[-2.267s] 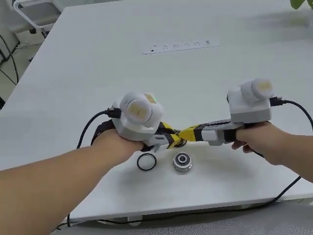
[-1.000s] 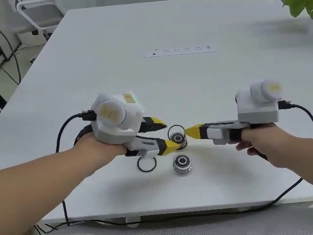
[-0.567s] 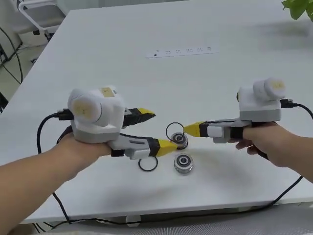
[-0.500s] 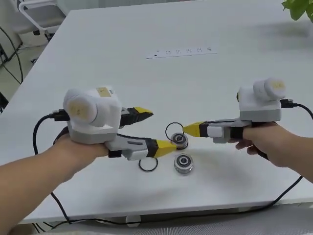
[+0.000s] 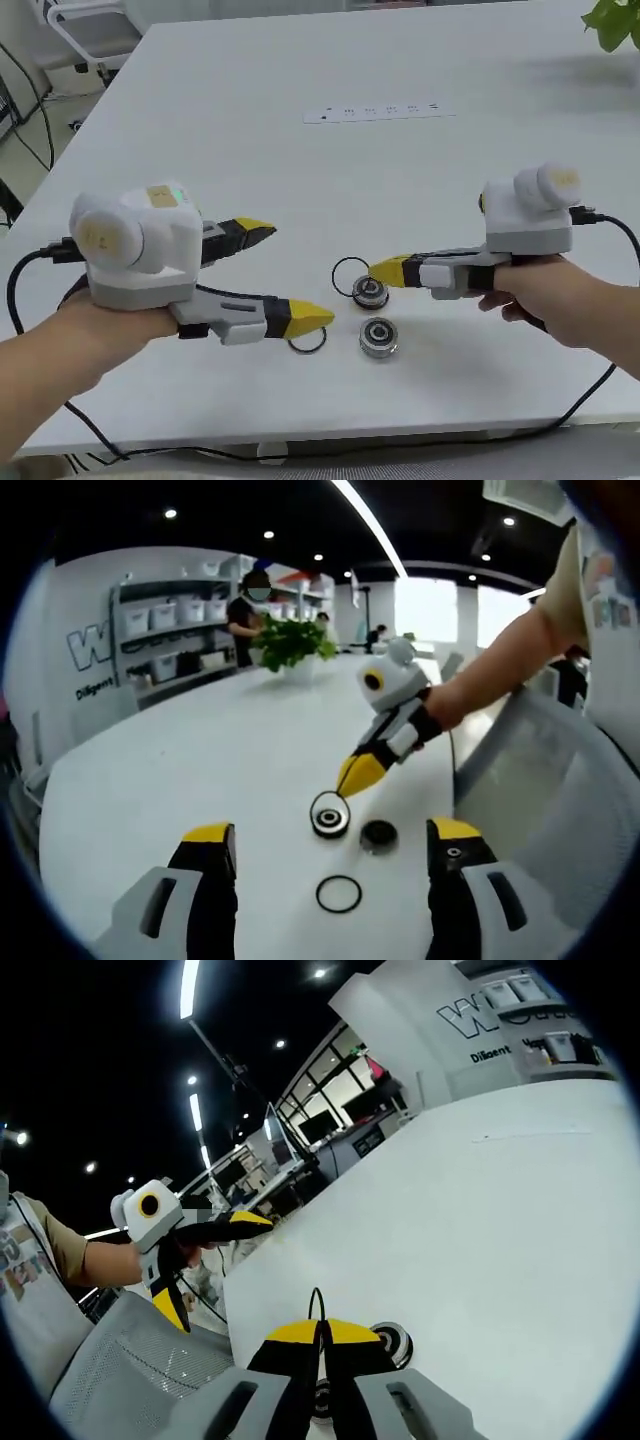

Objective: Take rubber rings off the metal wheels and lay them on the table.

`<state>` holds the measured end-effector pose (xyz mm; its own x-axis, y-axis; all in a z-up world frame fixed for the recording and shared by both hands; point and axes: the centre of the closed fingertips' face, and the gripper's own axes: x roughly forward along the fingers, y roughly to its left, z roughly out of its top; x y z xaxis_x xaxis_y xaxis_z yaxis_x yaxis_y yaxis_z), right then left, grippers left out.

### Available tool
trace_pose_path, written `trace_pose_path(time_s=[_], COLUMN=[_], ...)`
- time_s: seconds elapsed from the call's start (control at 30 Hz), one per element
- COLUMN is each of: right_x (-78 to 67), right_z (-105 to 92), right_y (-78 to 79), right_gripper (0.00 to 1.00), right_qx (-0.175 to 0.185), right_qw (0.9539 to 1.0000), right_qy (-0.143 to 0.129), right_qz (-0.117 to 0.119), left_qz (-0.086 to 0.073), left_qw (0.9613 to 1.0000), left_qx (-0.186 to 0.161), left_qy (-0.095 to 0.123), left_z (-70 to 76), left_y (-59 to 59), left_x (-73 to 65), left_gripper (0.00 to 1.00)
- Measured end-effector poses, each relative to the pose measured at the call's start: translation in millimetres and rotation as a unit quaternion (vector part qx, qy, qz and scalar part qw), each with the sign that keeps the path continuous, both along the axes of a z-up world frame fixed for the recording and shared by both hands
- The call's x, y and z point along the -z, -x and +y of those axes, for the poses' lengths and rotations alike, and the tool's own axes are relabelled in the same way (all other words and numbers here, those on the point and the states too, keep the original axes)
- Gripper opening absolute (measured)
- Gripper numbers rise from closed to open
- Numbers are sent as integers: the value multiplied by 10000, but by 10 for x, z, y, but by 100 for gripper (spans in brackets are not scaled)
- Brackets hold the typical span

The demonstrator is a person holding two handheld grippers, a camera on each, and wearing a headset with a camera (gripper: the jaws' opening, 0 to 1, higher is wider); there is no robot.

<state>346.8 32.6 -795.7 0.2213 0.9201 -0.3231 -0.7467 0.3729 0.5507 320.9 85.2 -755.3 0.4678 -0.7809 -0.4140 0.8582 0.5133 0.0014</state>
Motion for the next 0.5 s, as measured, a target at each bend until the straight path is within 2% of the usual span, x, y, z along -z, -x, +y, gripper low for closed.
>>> trace_pose_path(time_s=[0.1, 0.27, 0.43, 0.5], right_x=[15, 39, 83, 96], right_z=[57, 148, 229, 267], right_y=[37, 100, 174, 199], right_gripper=[0, 0, 0, 0], right_qx=[-90, -219, -369, -419], right_qw=[10000, 9997, 9992, 9990], right_qy=[35, 64, 139, 144], right_qz=[-5, 23, 58, 79], left_qz=[33, 32, 46, -4], left_qw=[10000, 9999, 9998, 9996], left_qx=[-40, -48, -105, -81], left_qy=[13, -115, -145, -282], left_z=[57, 146, 220, 246], left_y=[43, 108, 162, 199], left_x=[11, 67, 101, 144], left_gripper=[82, 85, 87, 88])
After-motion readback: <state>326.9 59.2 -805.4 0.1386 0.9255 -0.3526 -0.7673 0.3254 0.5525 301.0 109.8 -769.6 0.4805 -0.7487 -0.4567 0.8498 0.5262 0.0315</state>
